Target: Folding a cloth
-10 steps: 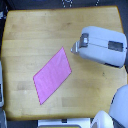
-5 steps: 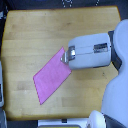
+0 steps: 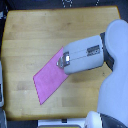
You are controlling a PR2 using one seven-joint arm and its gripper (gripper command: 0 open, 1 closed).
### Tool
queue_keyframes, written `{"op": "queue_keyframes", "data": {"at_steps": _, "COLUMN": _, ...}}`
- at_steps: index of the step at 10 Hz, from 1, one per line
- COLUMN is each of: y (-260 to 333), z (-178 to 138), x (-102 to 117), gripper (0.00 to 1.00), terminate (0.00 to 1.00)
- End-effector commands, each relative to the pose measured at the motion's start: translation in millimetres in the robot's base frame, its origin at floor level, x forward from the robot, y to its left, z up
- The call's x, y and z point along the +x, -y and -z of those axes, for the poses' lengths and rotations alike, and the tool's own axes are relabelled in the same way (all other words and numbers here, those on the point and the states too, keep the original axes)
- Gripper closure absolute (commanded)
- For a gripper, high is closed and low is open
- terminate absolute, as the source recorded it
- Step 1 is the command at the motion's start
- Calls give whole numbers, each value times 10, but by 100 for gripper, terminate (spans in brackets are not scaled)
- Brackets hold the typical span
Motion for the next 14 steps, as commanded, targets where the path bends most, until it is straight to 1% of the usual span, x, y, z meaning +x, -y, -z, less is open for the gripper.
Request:
{"op": "queue_keyframes", "data": {"at_steps": 1, "y": 48, "z": 300, "x": 64, "gripper": 0, "terminate": 0}}
{"op": "queue_keyframes", "data": {"at_steps": 5, "y": 195, "z": 354, "x": 192, "gripper": 0, "terminate": 0}}
{"op": "queue_keyframes", "data": {"at_steps": 6, "y": 182, "z": 398, "x": 189, "gripper": 0, "terminate": 0}}
{"op": "queue_keyframes", "data": {"at_steps": 8, "y": 219, "z": 483, "x": 67, "gripper": 0, "terminate": 0}}
{"op": "queue_keyframes", "data": {"at_steps": 9, "y": 197, "z": 504, "x": 26, "gripper": 100, "terminate": 0}}
{"op": "queue_keyframes", "data": {"at_steps": 14, "y": 170, "z": 517, "x": 127, "gripper": 100, "terminate": 0}}
